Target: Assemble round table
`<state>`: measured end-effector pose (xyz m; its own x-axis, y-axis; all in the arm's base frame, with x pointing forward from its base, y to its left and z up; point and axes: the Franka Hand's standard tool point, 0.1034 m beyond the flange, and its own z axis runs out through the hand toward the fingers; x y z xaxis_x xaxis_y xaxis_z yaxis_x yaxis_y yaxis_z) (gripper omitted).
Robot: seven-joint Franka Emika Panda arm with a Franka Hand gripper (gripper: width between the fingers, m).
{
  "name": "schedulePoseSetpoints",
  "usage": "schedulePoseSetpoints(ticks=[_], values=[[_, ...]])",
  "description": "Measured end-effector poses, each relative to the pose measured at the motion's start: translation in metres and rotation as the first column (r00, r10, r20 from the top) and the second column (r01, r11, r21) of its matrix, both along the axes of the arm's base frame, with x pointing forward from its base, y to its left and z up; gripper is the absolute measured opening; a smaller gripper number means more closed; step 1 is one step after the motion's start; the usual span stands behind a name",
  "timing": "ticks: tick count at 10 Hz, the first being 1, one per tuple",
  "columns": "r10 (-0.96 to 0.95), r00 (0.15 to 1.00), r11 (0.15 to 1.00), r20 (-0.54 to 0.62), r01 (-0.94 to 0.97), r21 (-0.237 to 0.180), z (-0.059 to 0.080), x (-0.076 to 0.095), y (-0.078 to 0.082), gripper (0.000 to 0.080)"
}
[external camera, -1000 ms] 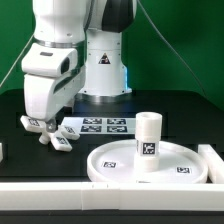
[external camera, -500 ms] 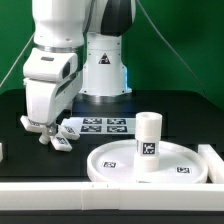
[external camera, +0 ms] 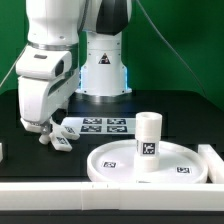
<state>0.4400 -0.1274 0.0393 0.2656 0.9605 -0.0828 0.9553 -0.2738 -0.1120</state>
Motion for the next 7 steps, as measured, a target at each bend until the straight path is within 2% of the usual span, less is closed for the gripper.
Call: schedulePoseSetpoints(ticks=[1, 2, 7], values=[[0.059, 0.998, 0.998, 0.025, -0.059, 0.003, -0.0024, -0.0002, -0.0023, 0.0649], [0.059, 0.998, 0.998, 0.02, -0.059, 0.005, -0.0058, -0.0056, -0.0042, 0.0649], [0.062, 0.998, 0.998, 0.012, -0.062, 0.008, -0.0099, -0.0091, -0.0079, 0.0649]])
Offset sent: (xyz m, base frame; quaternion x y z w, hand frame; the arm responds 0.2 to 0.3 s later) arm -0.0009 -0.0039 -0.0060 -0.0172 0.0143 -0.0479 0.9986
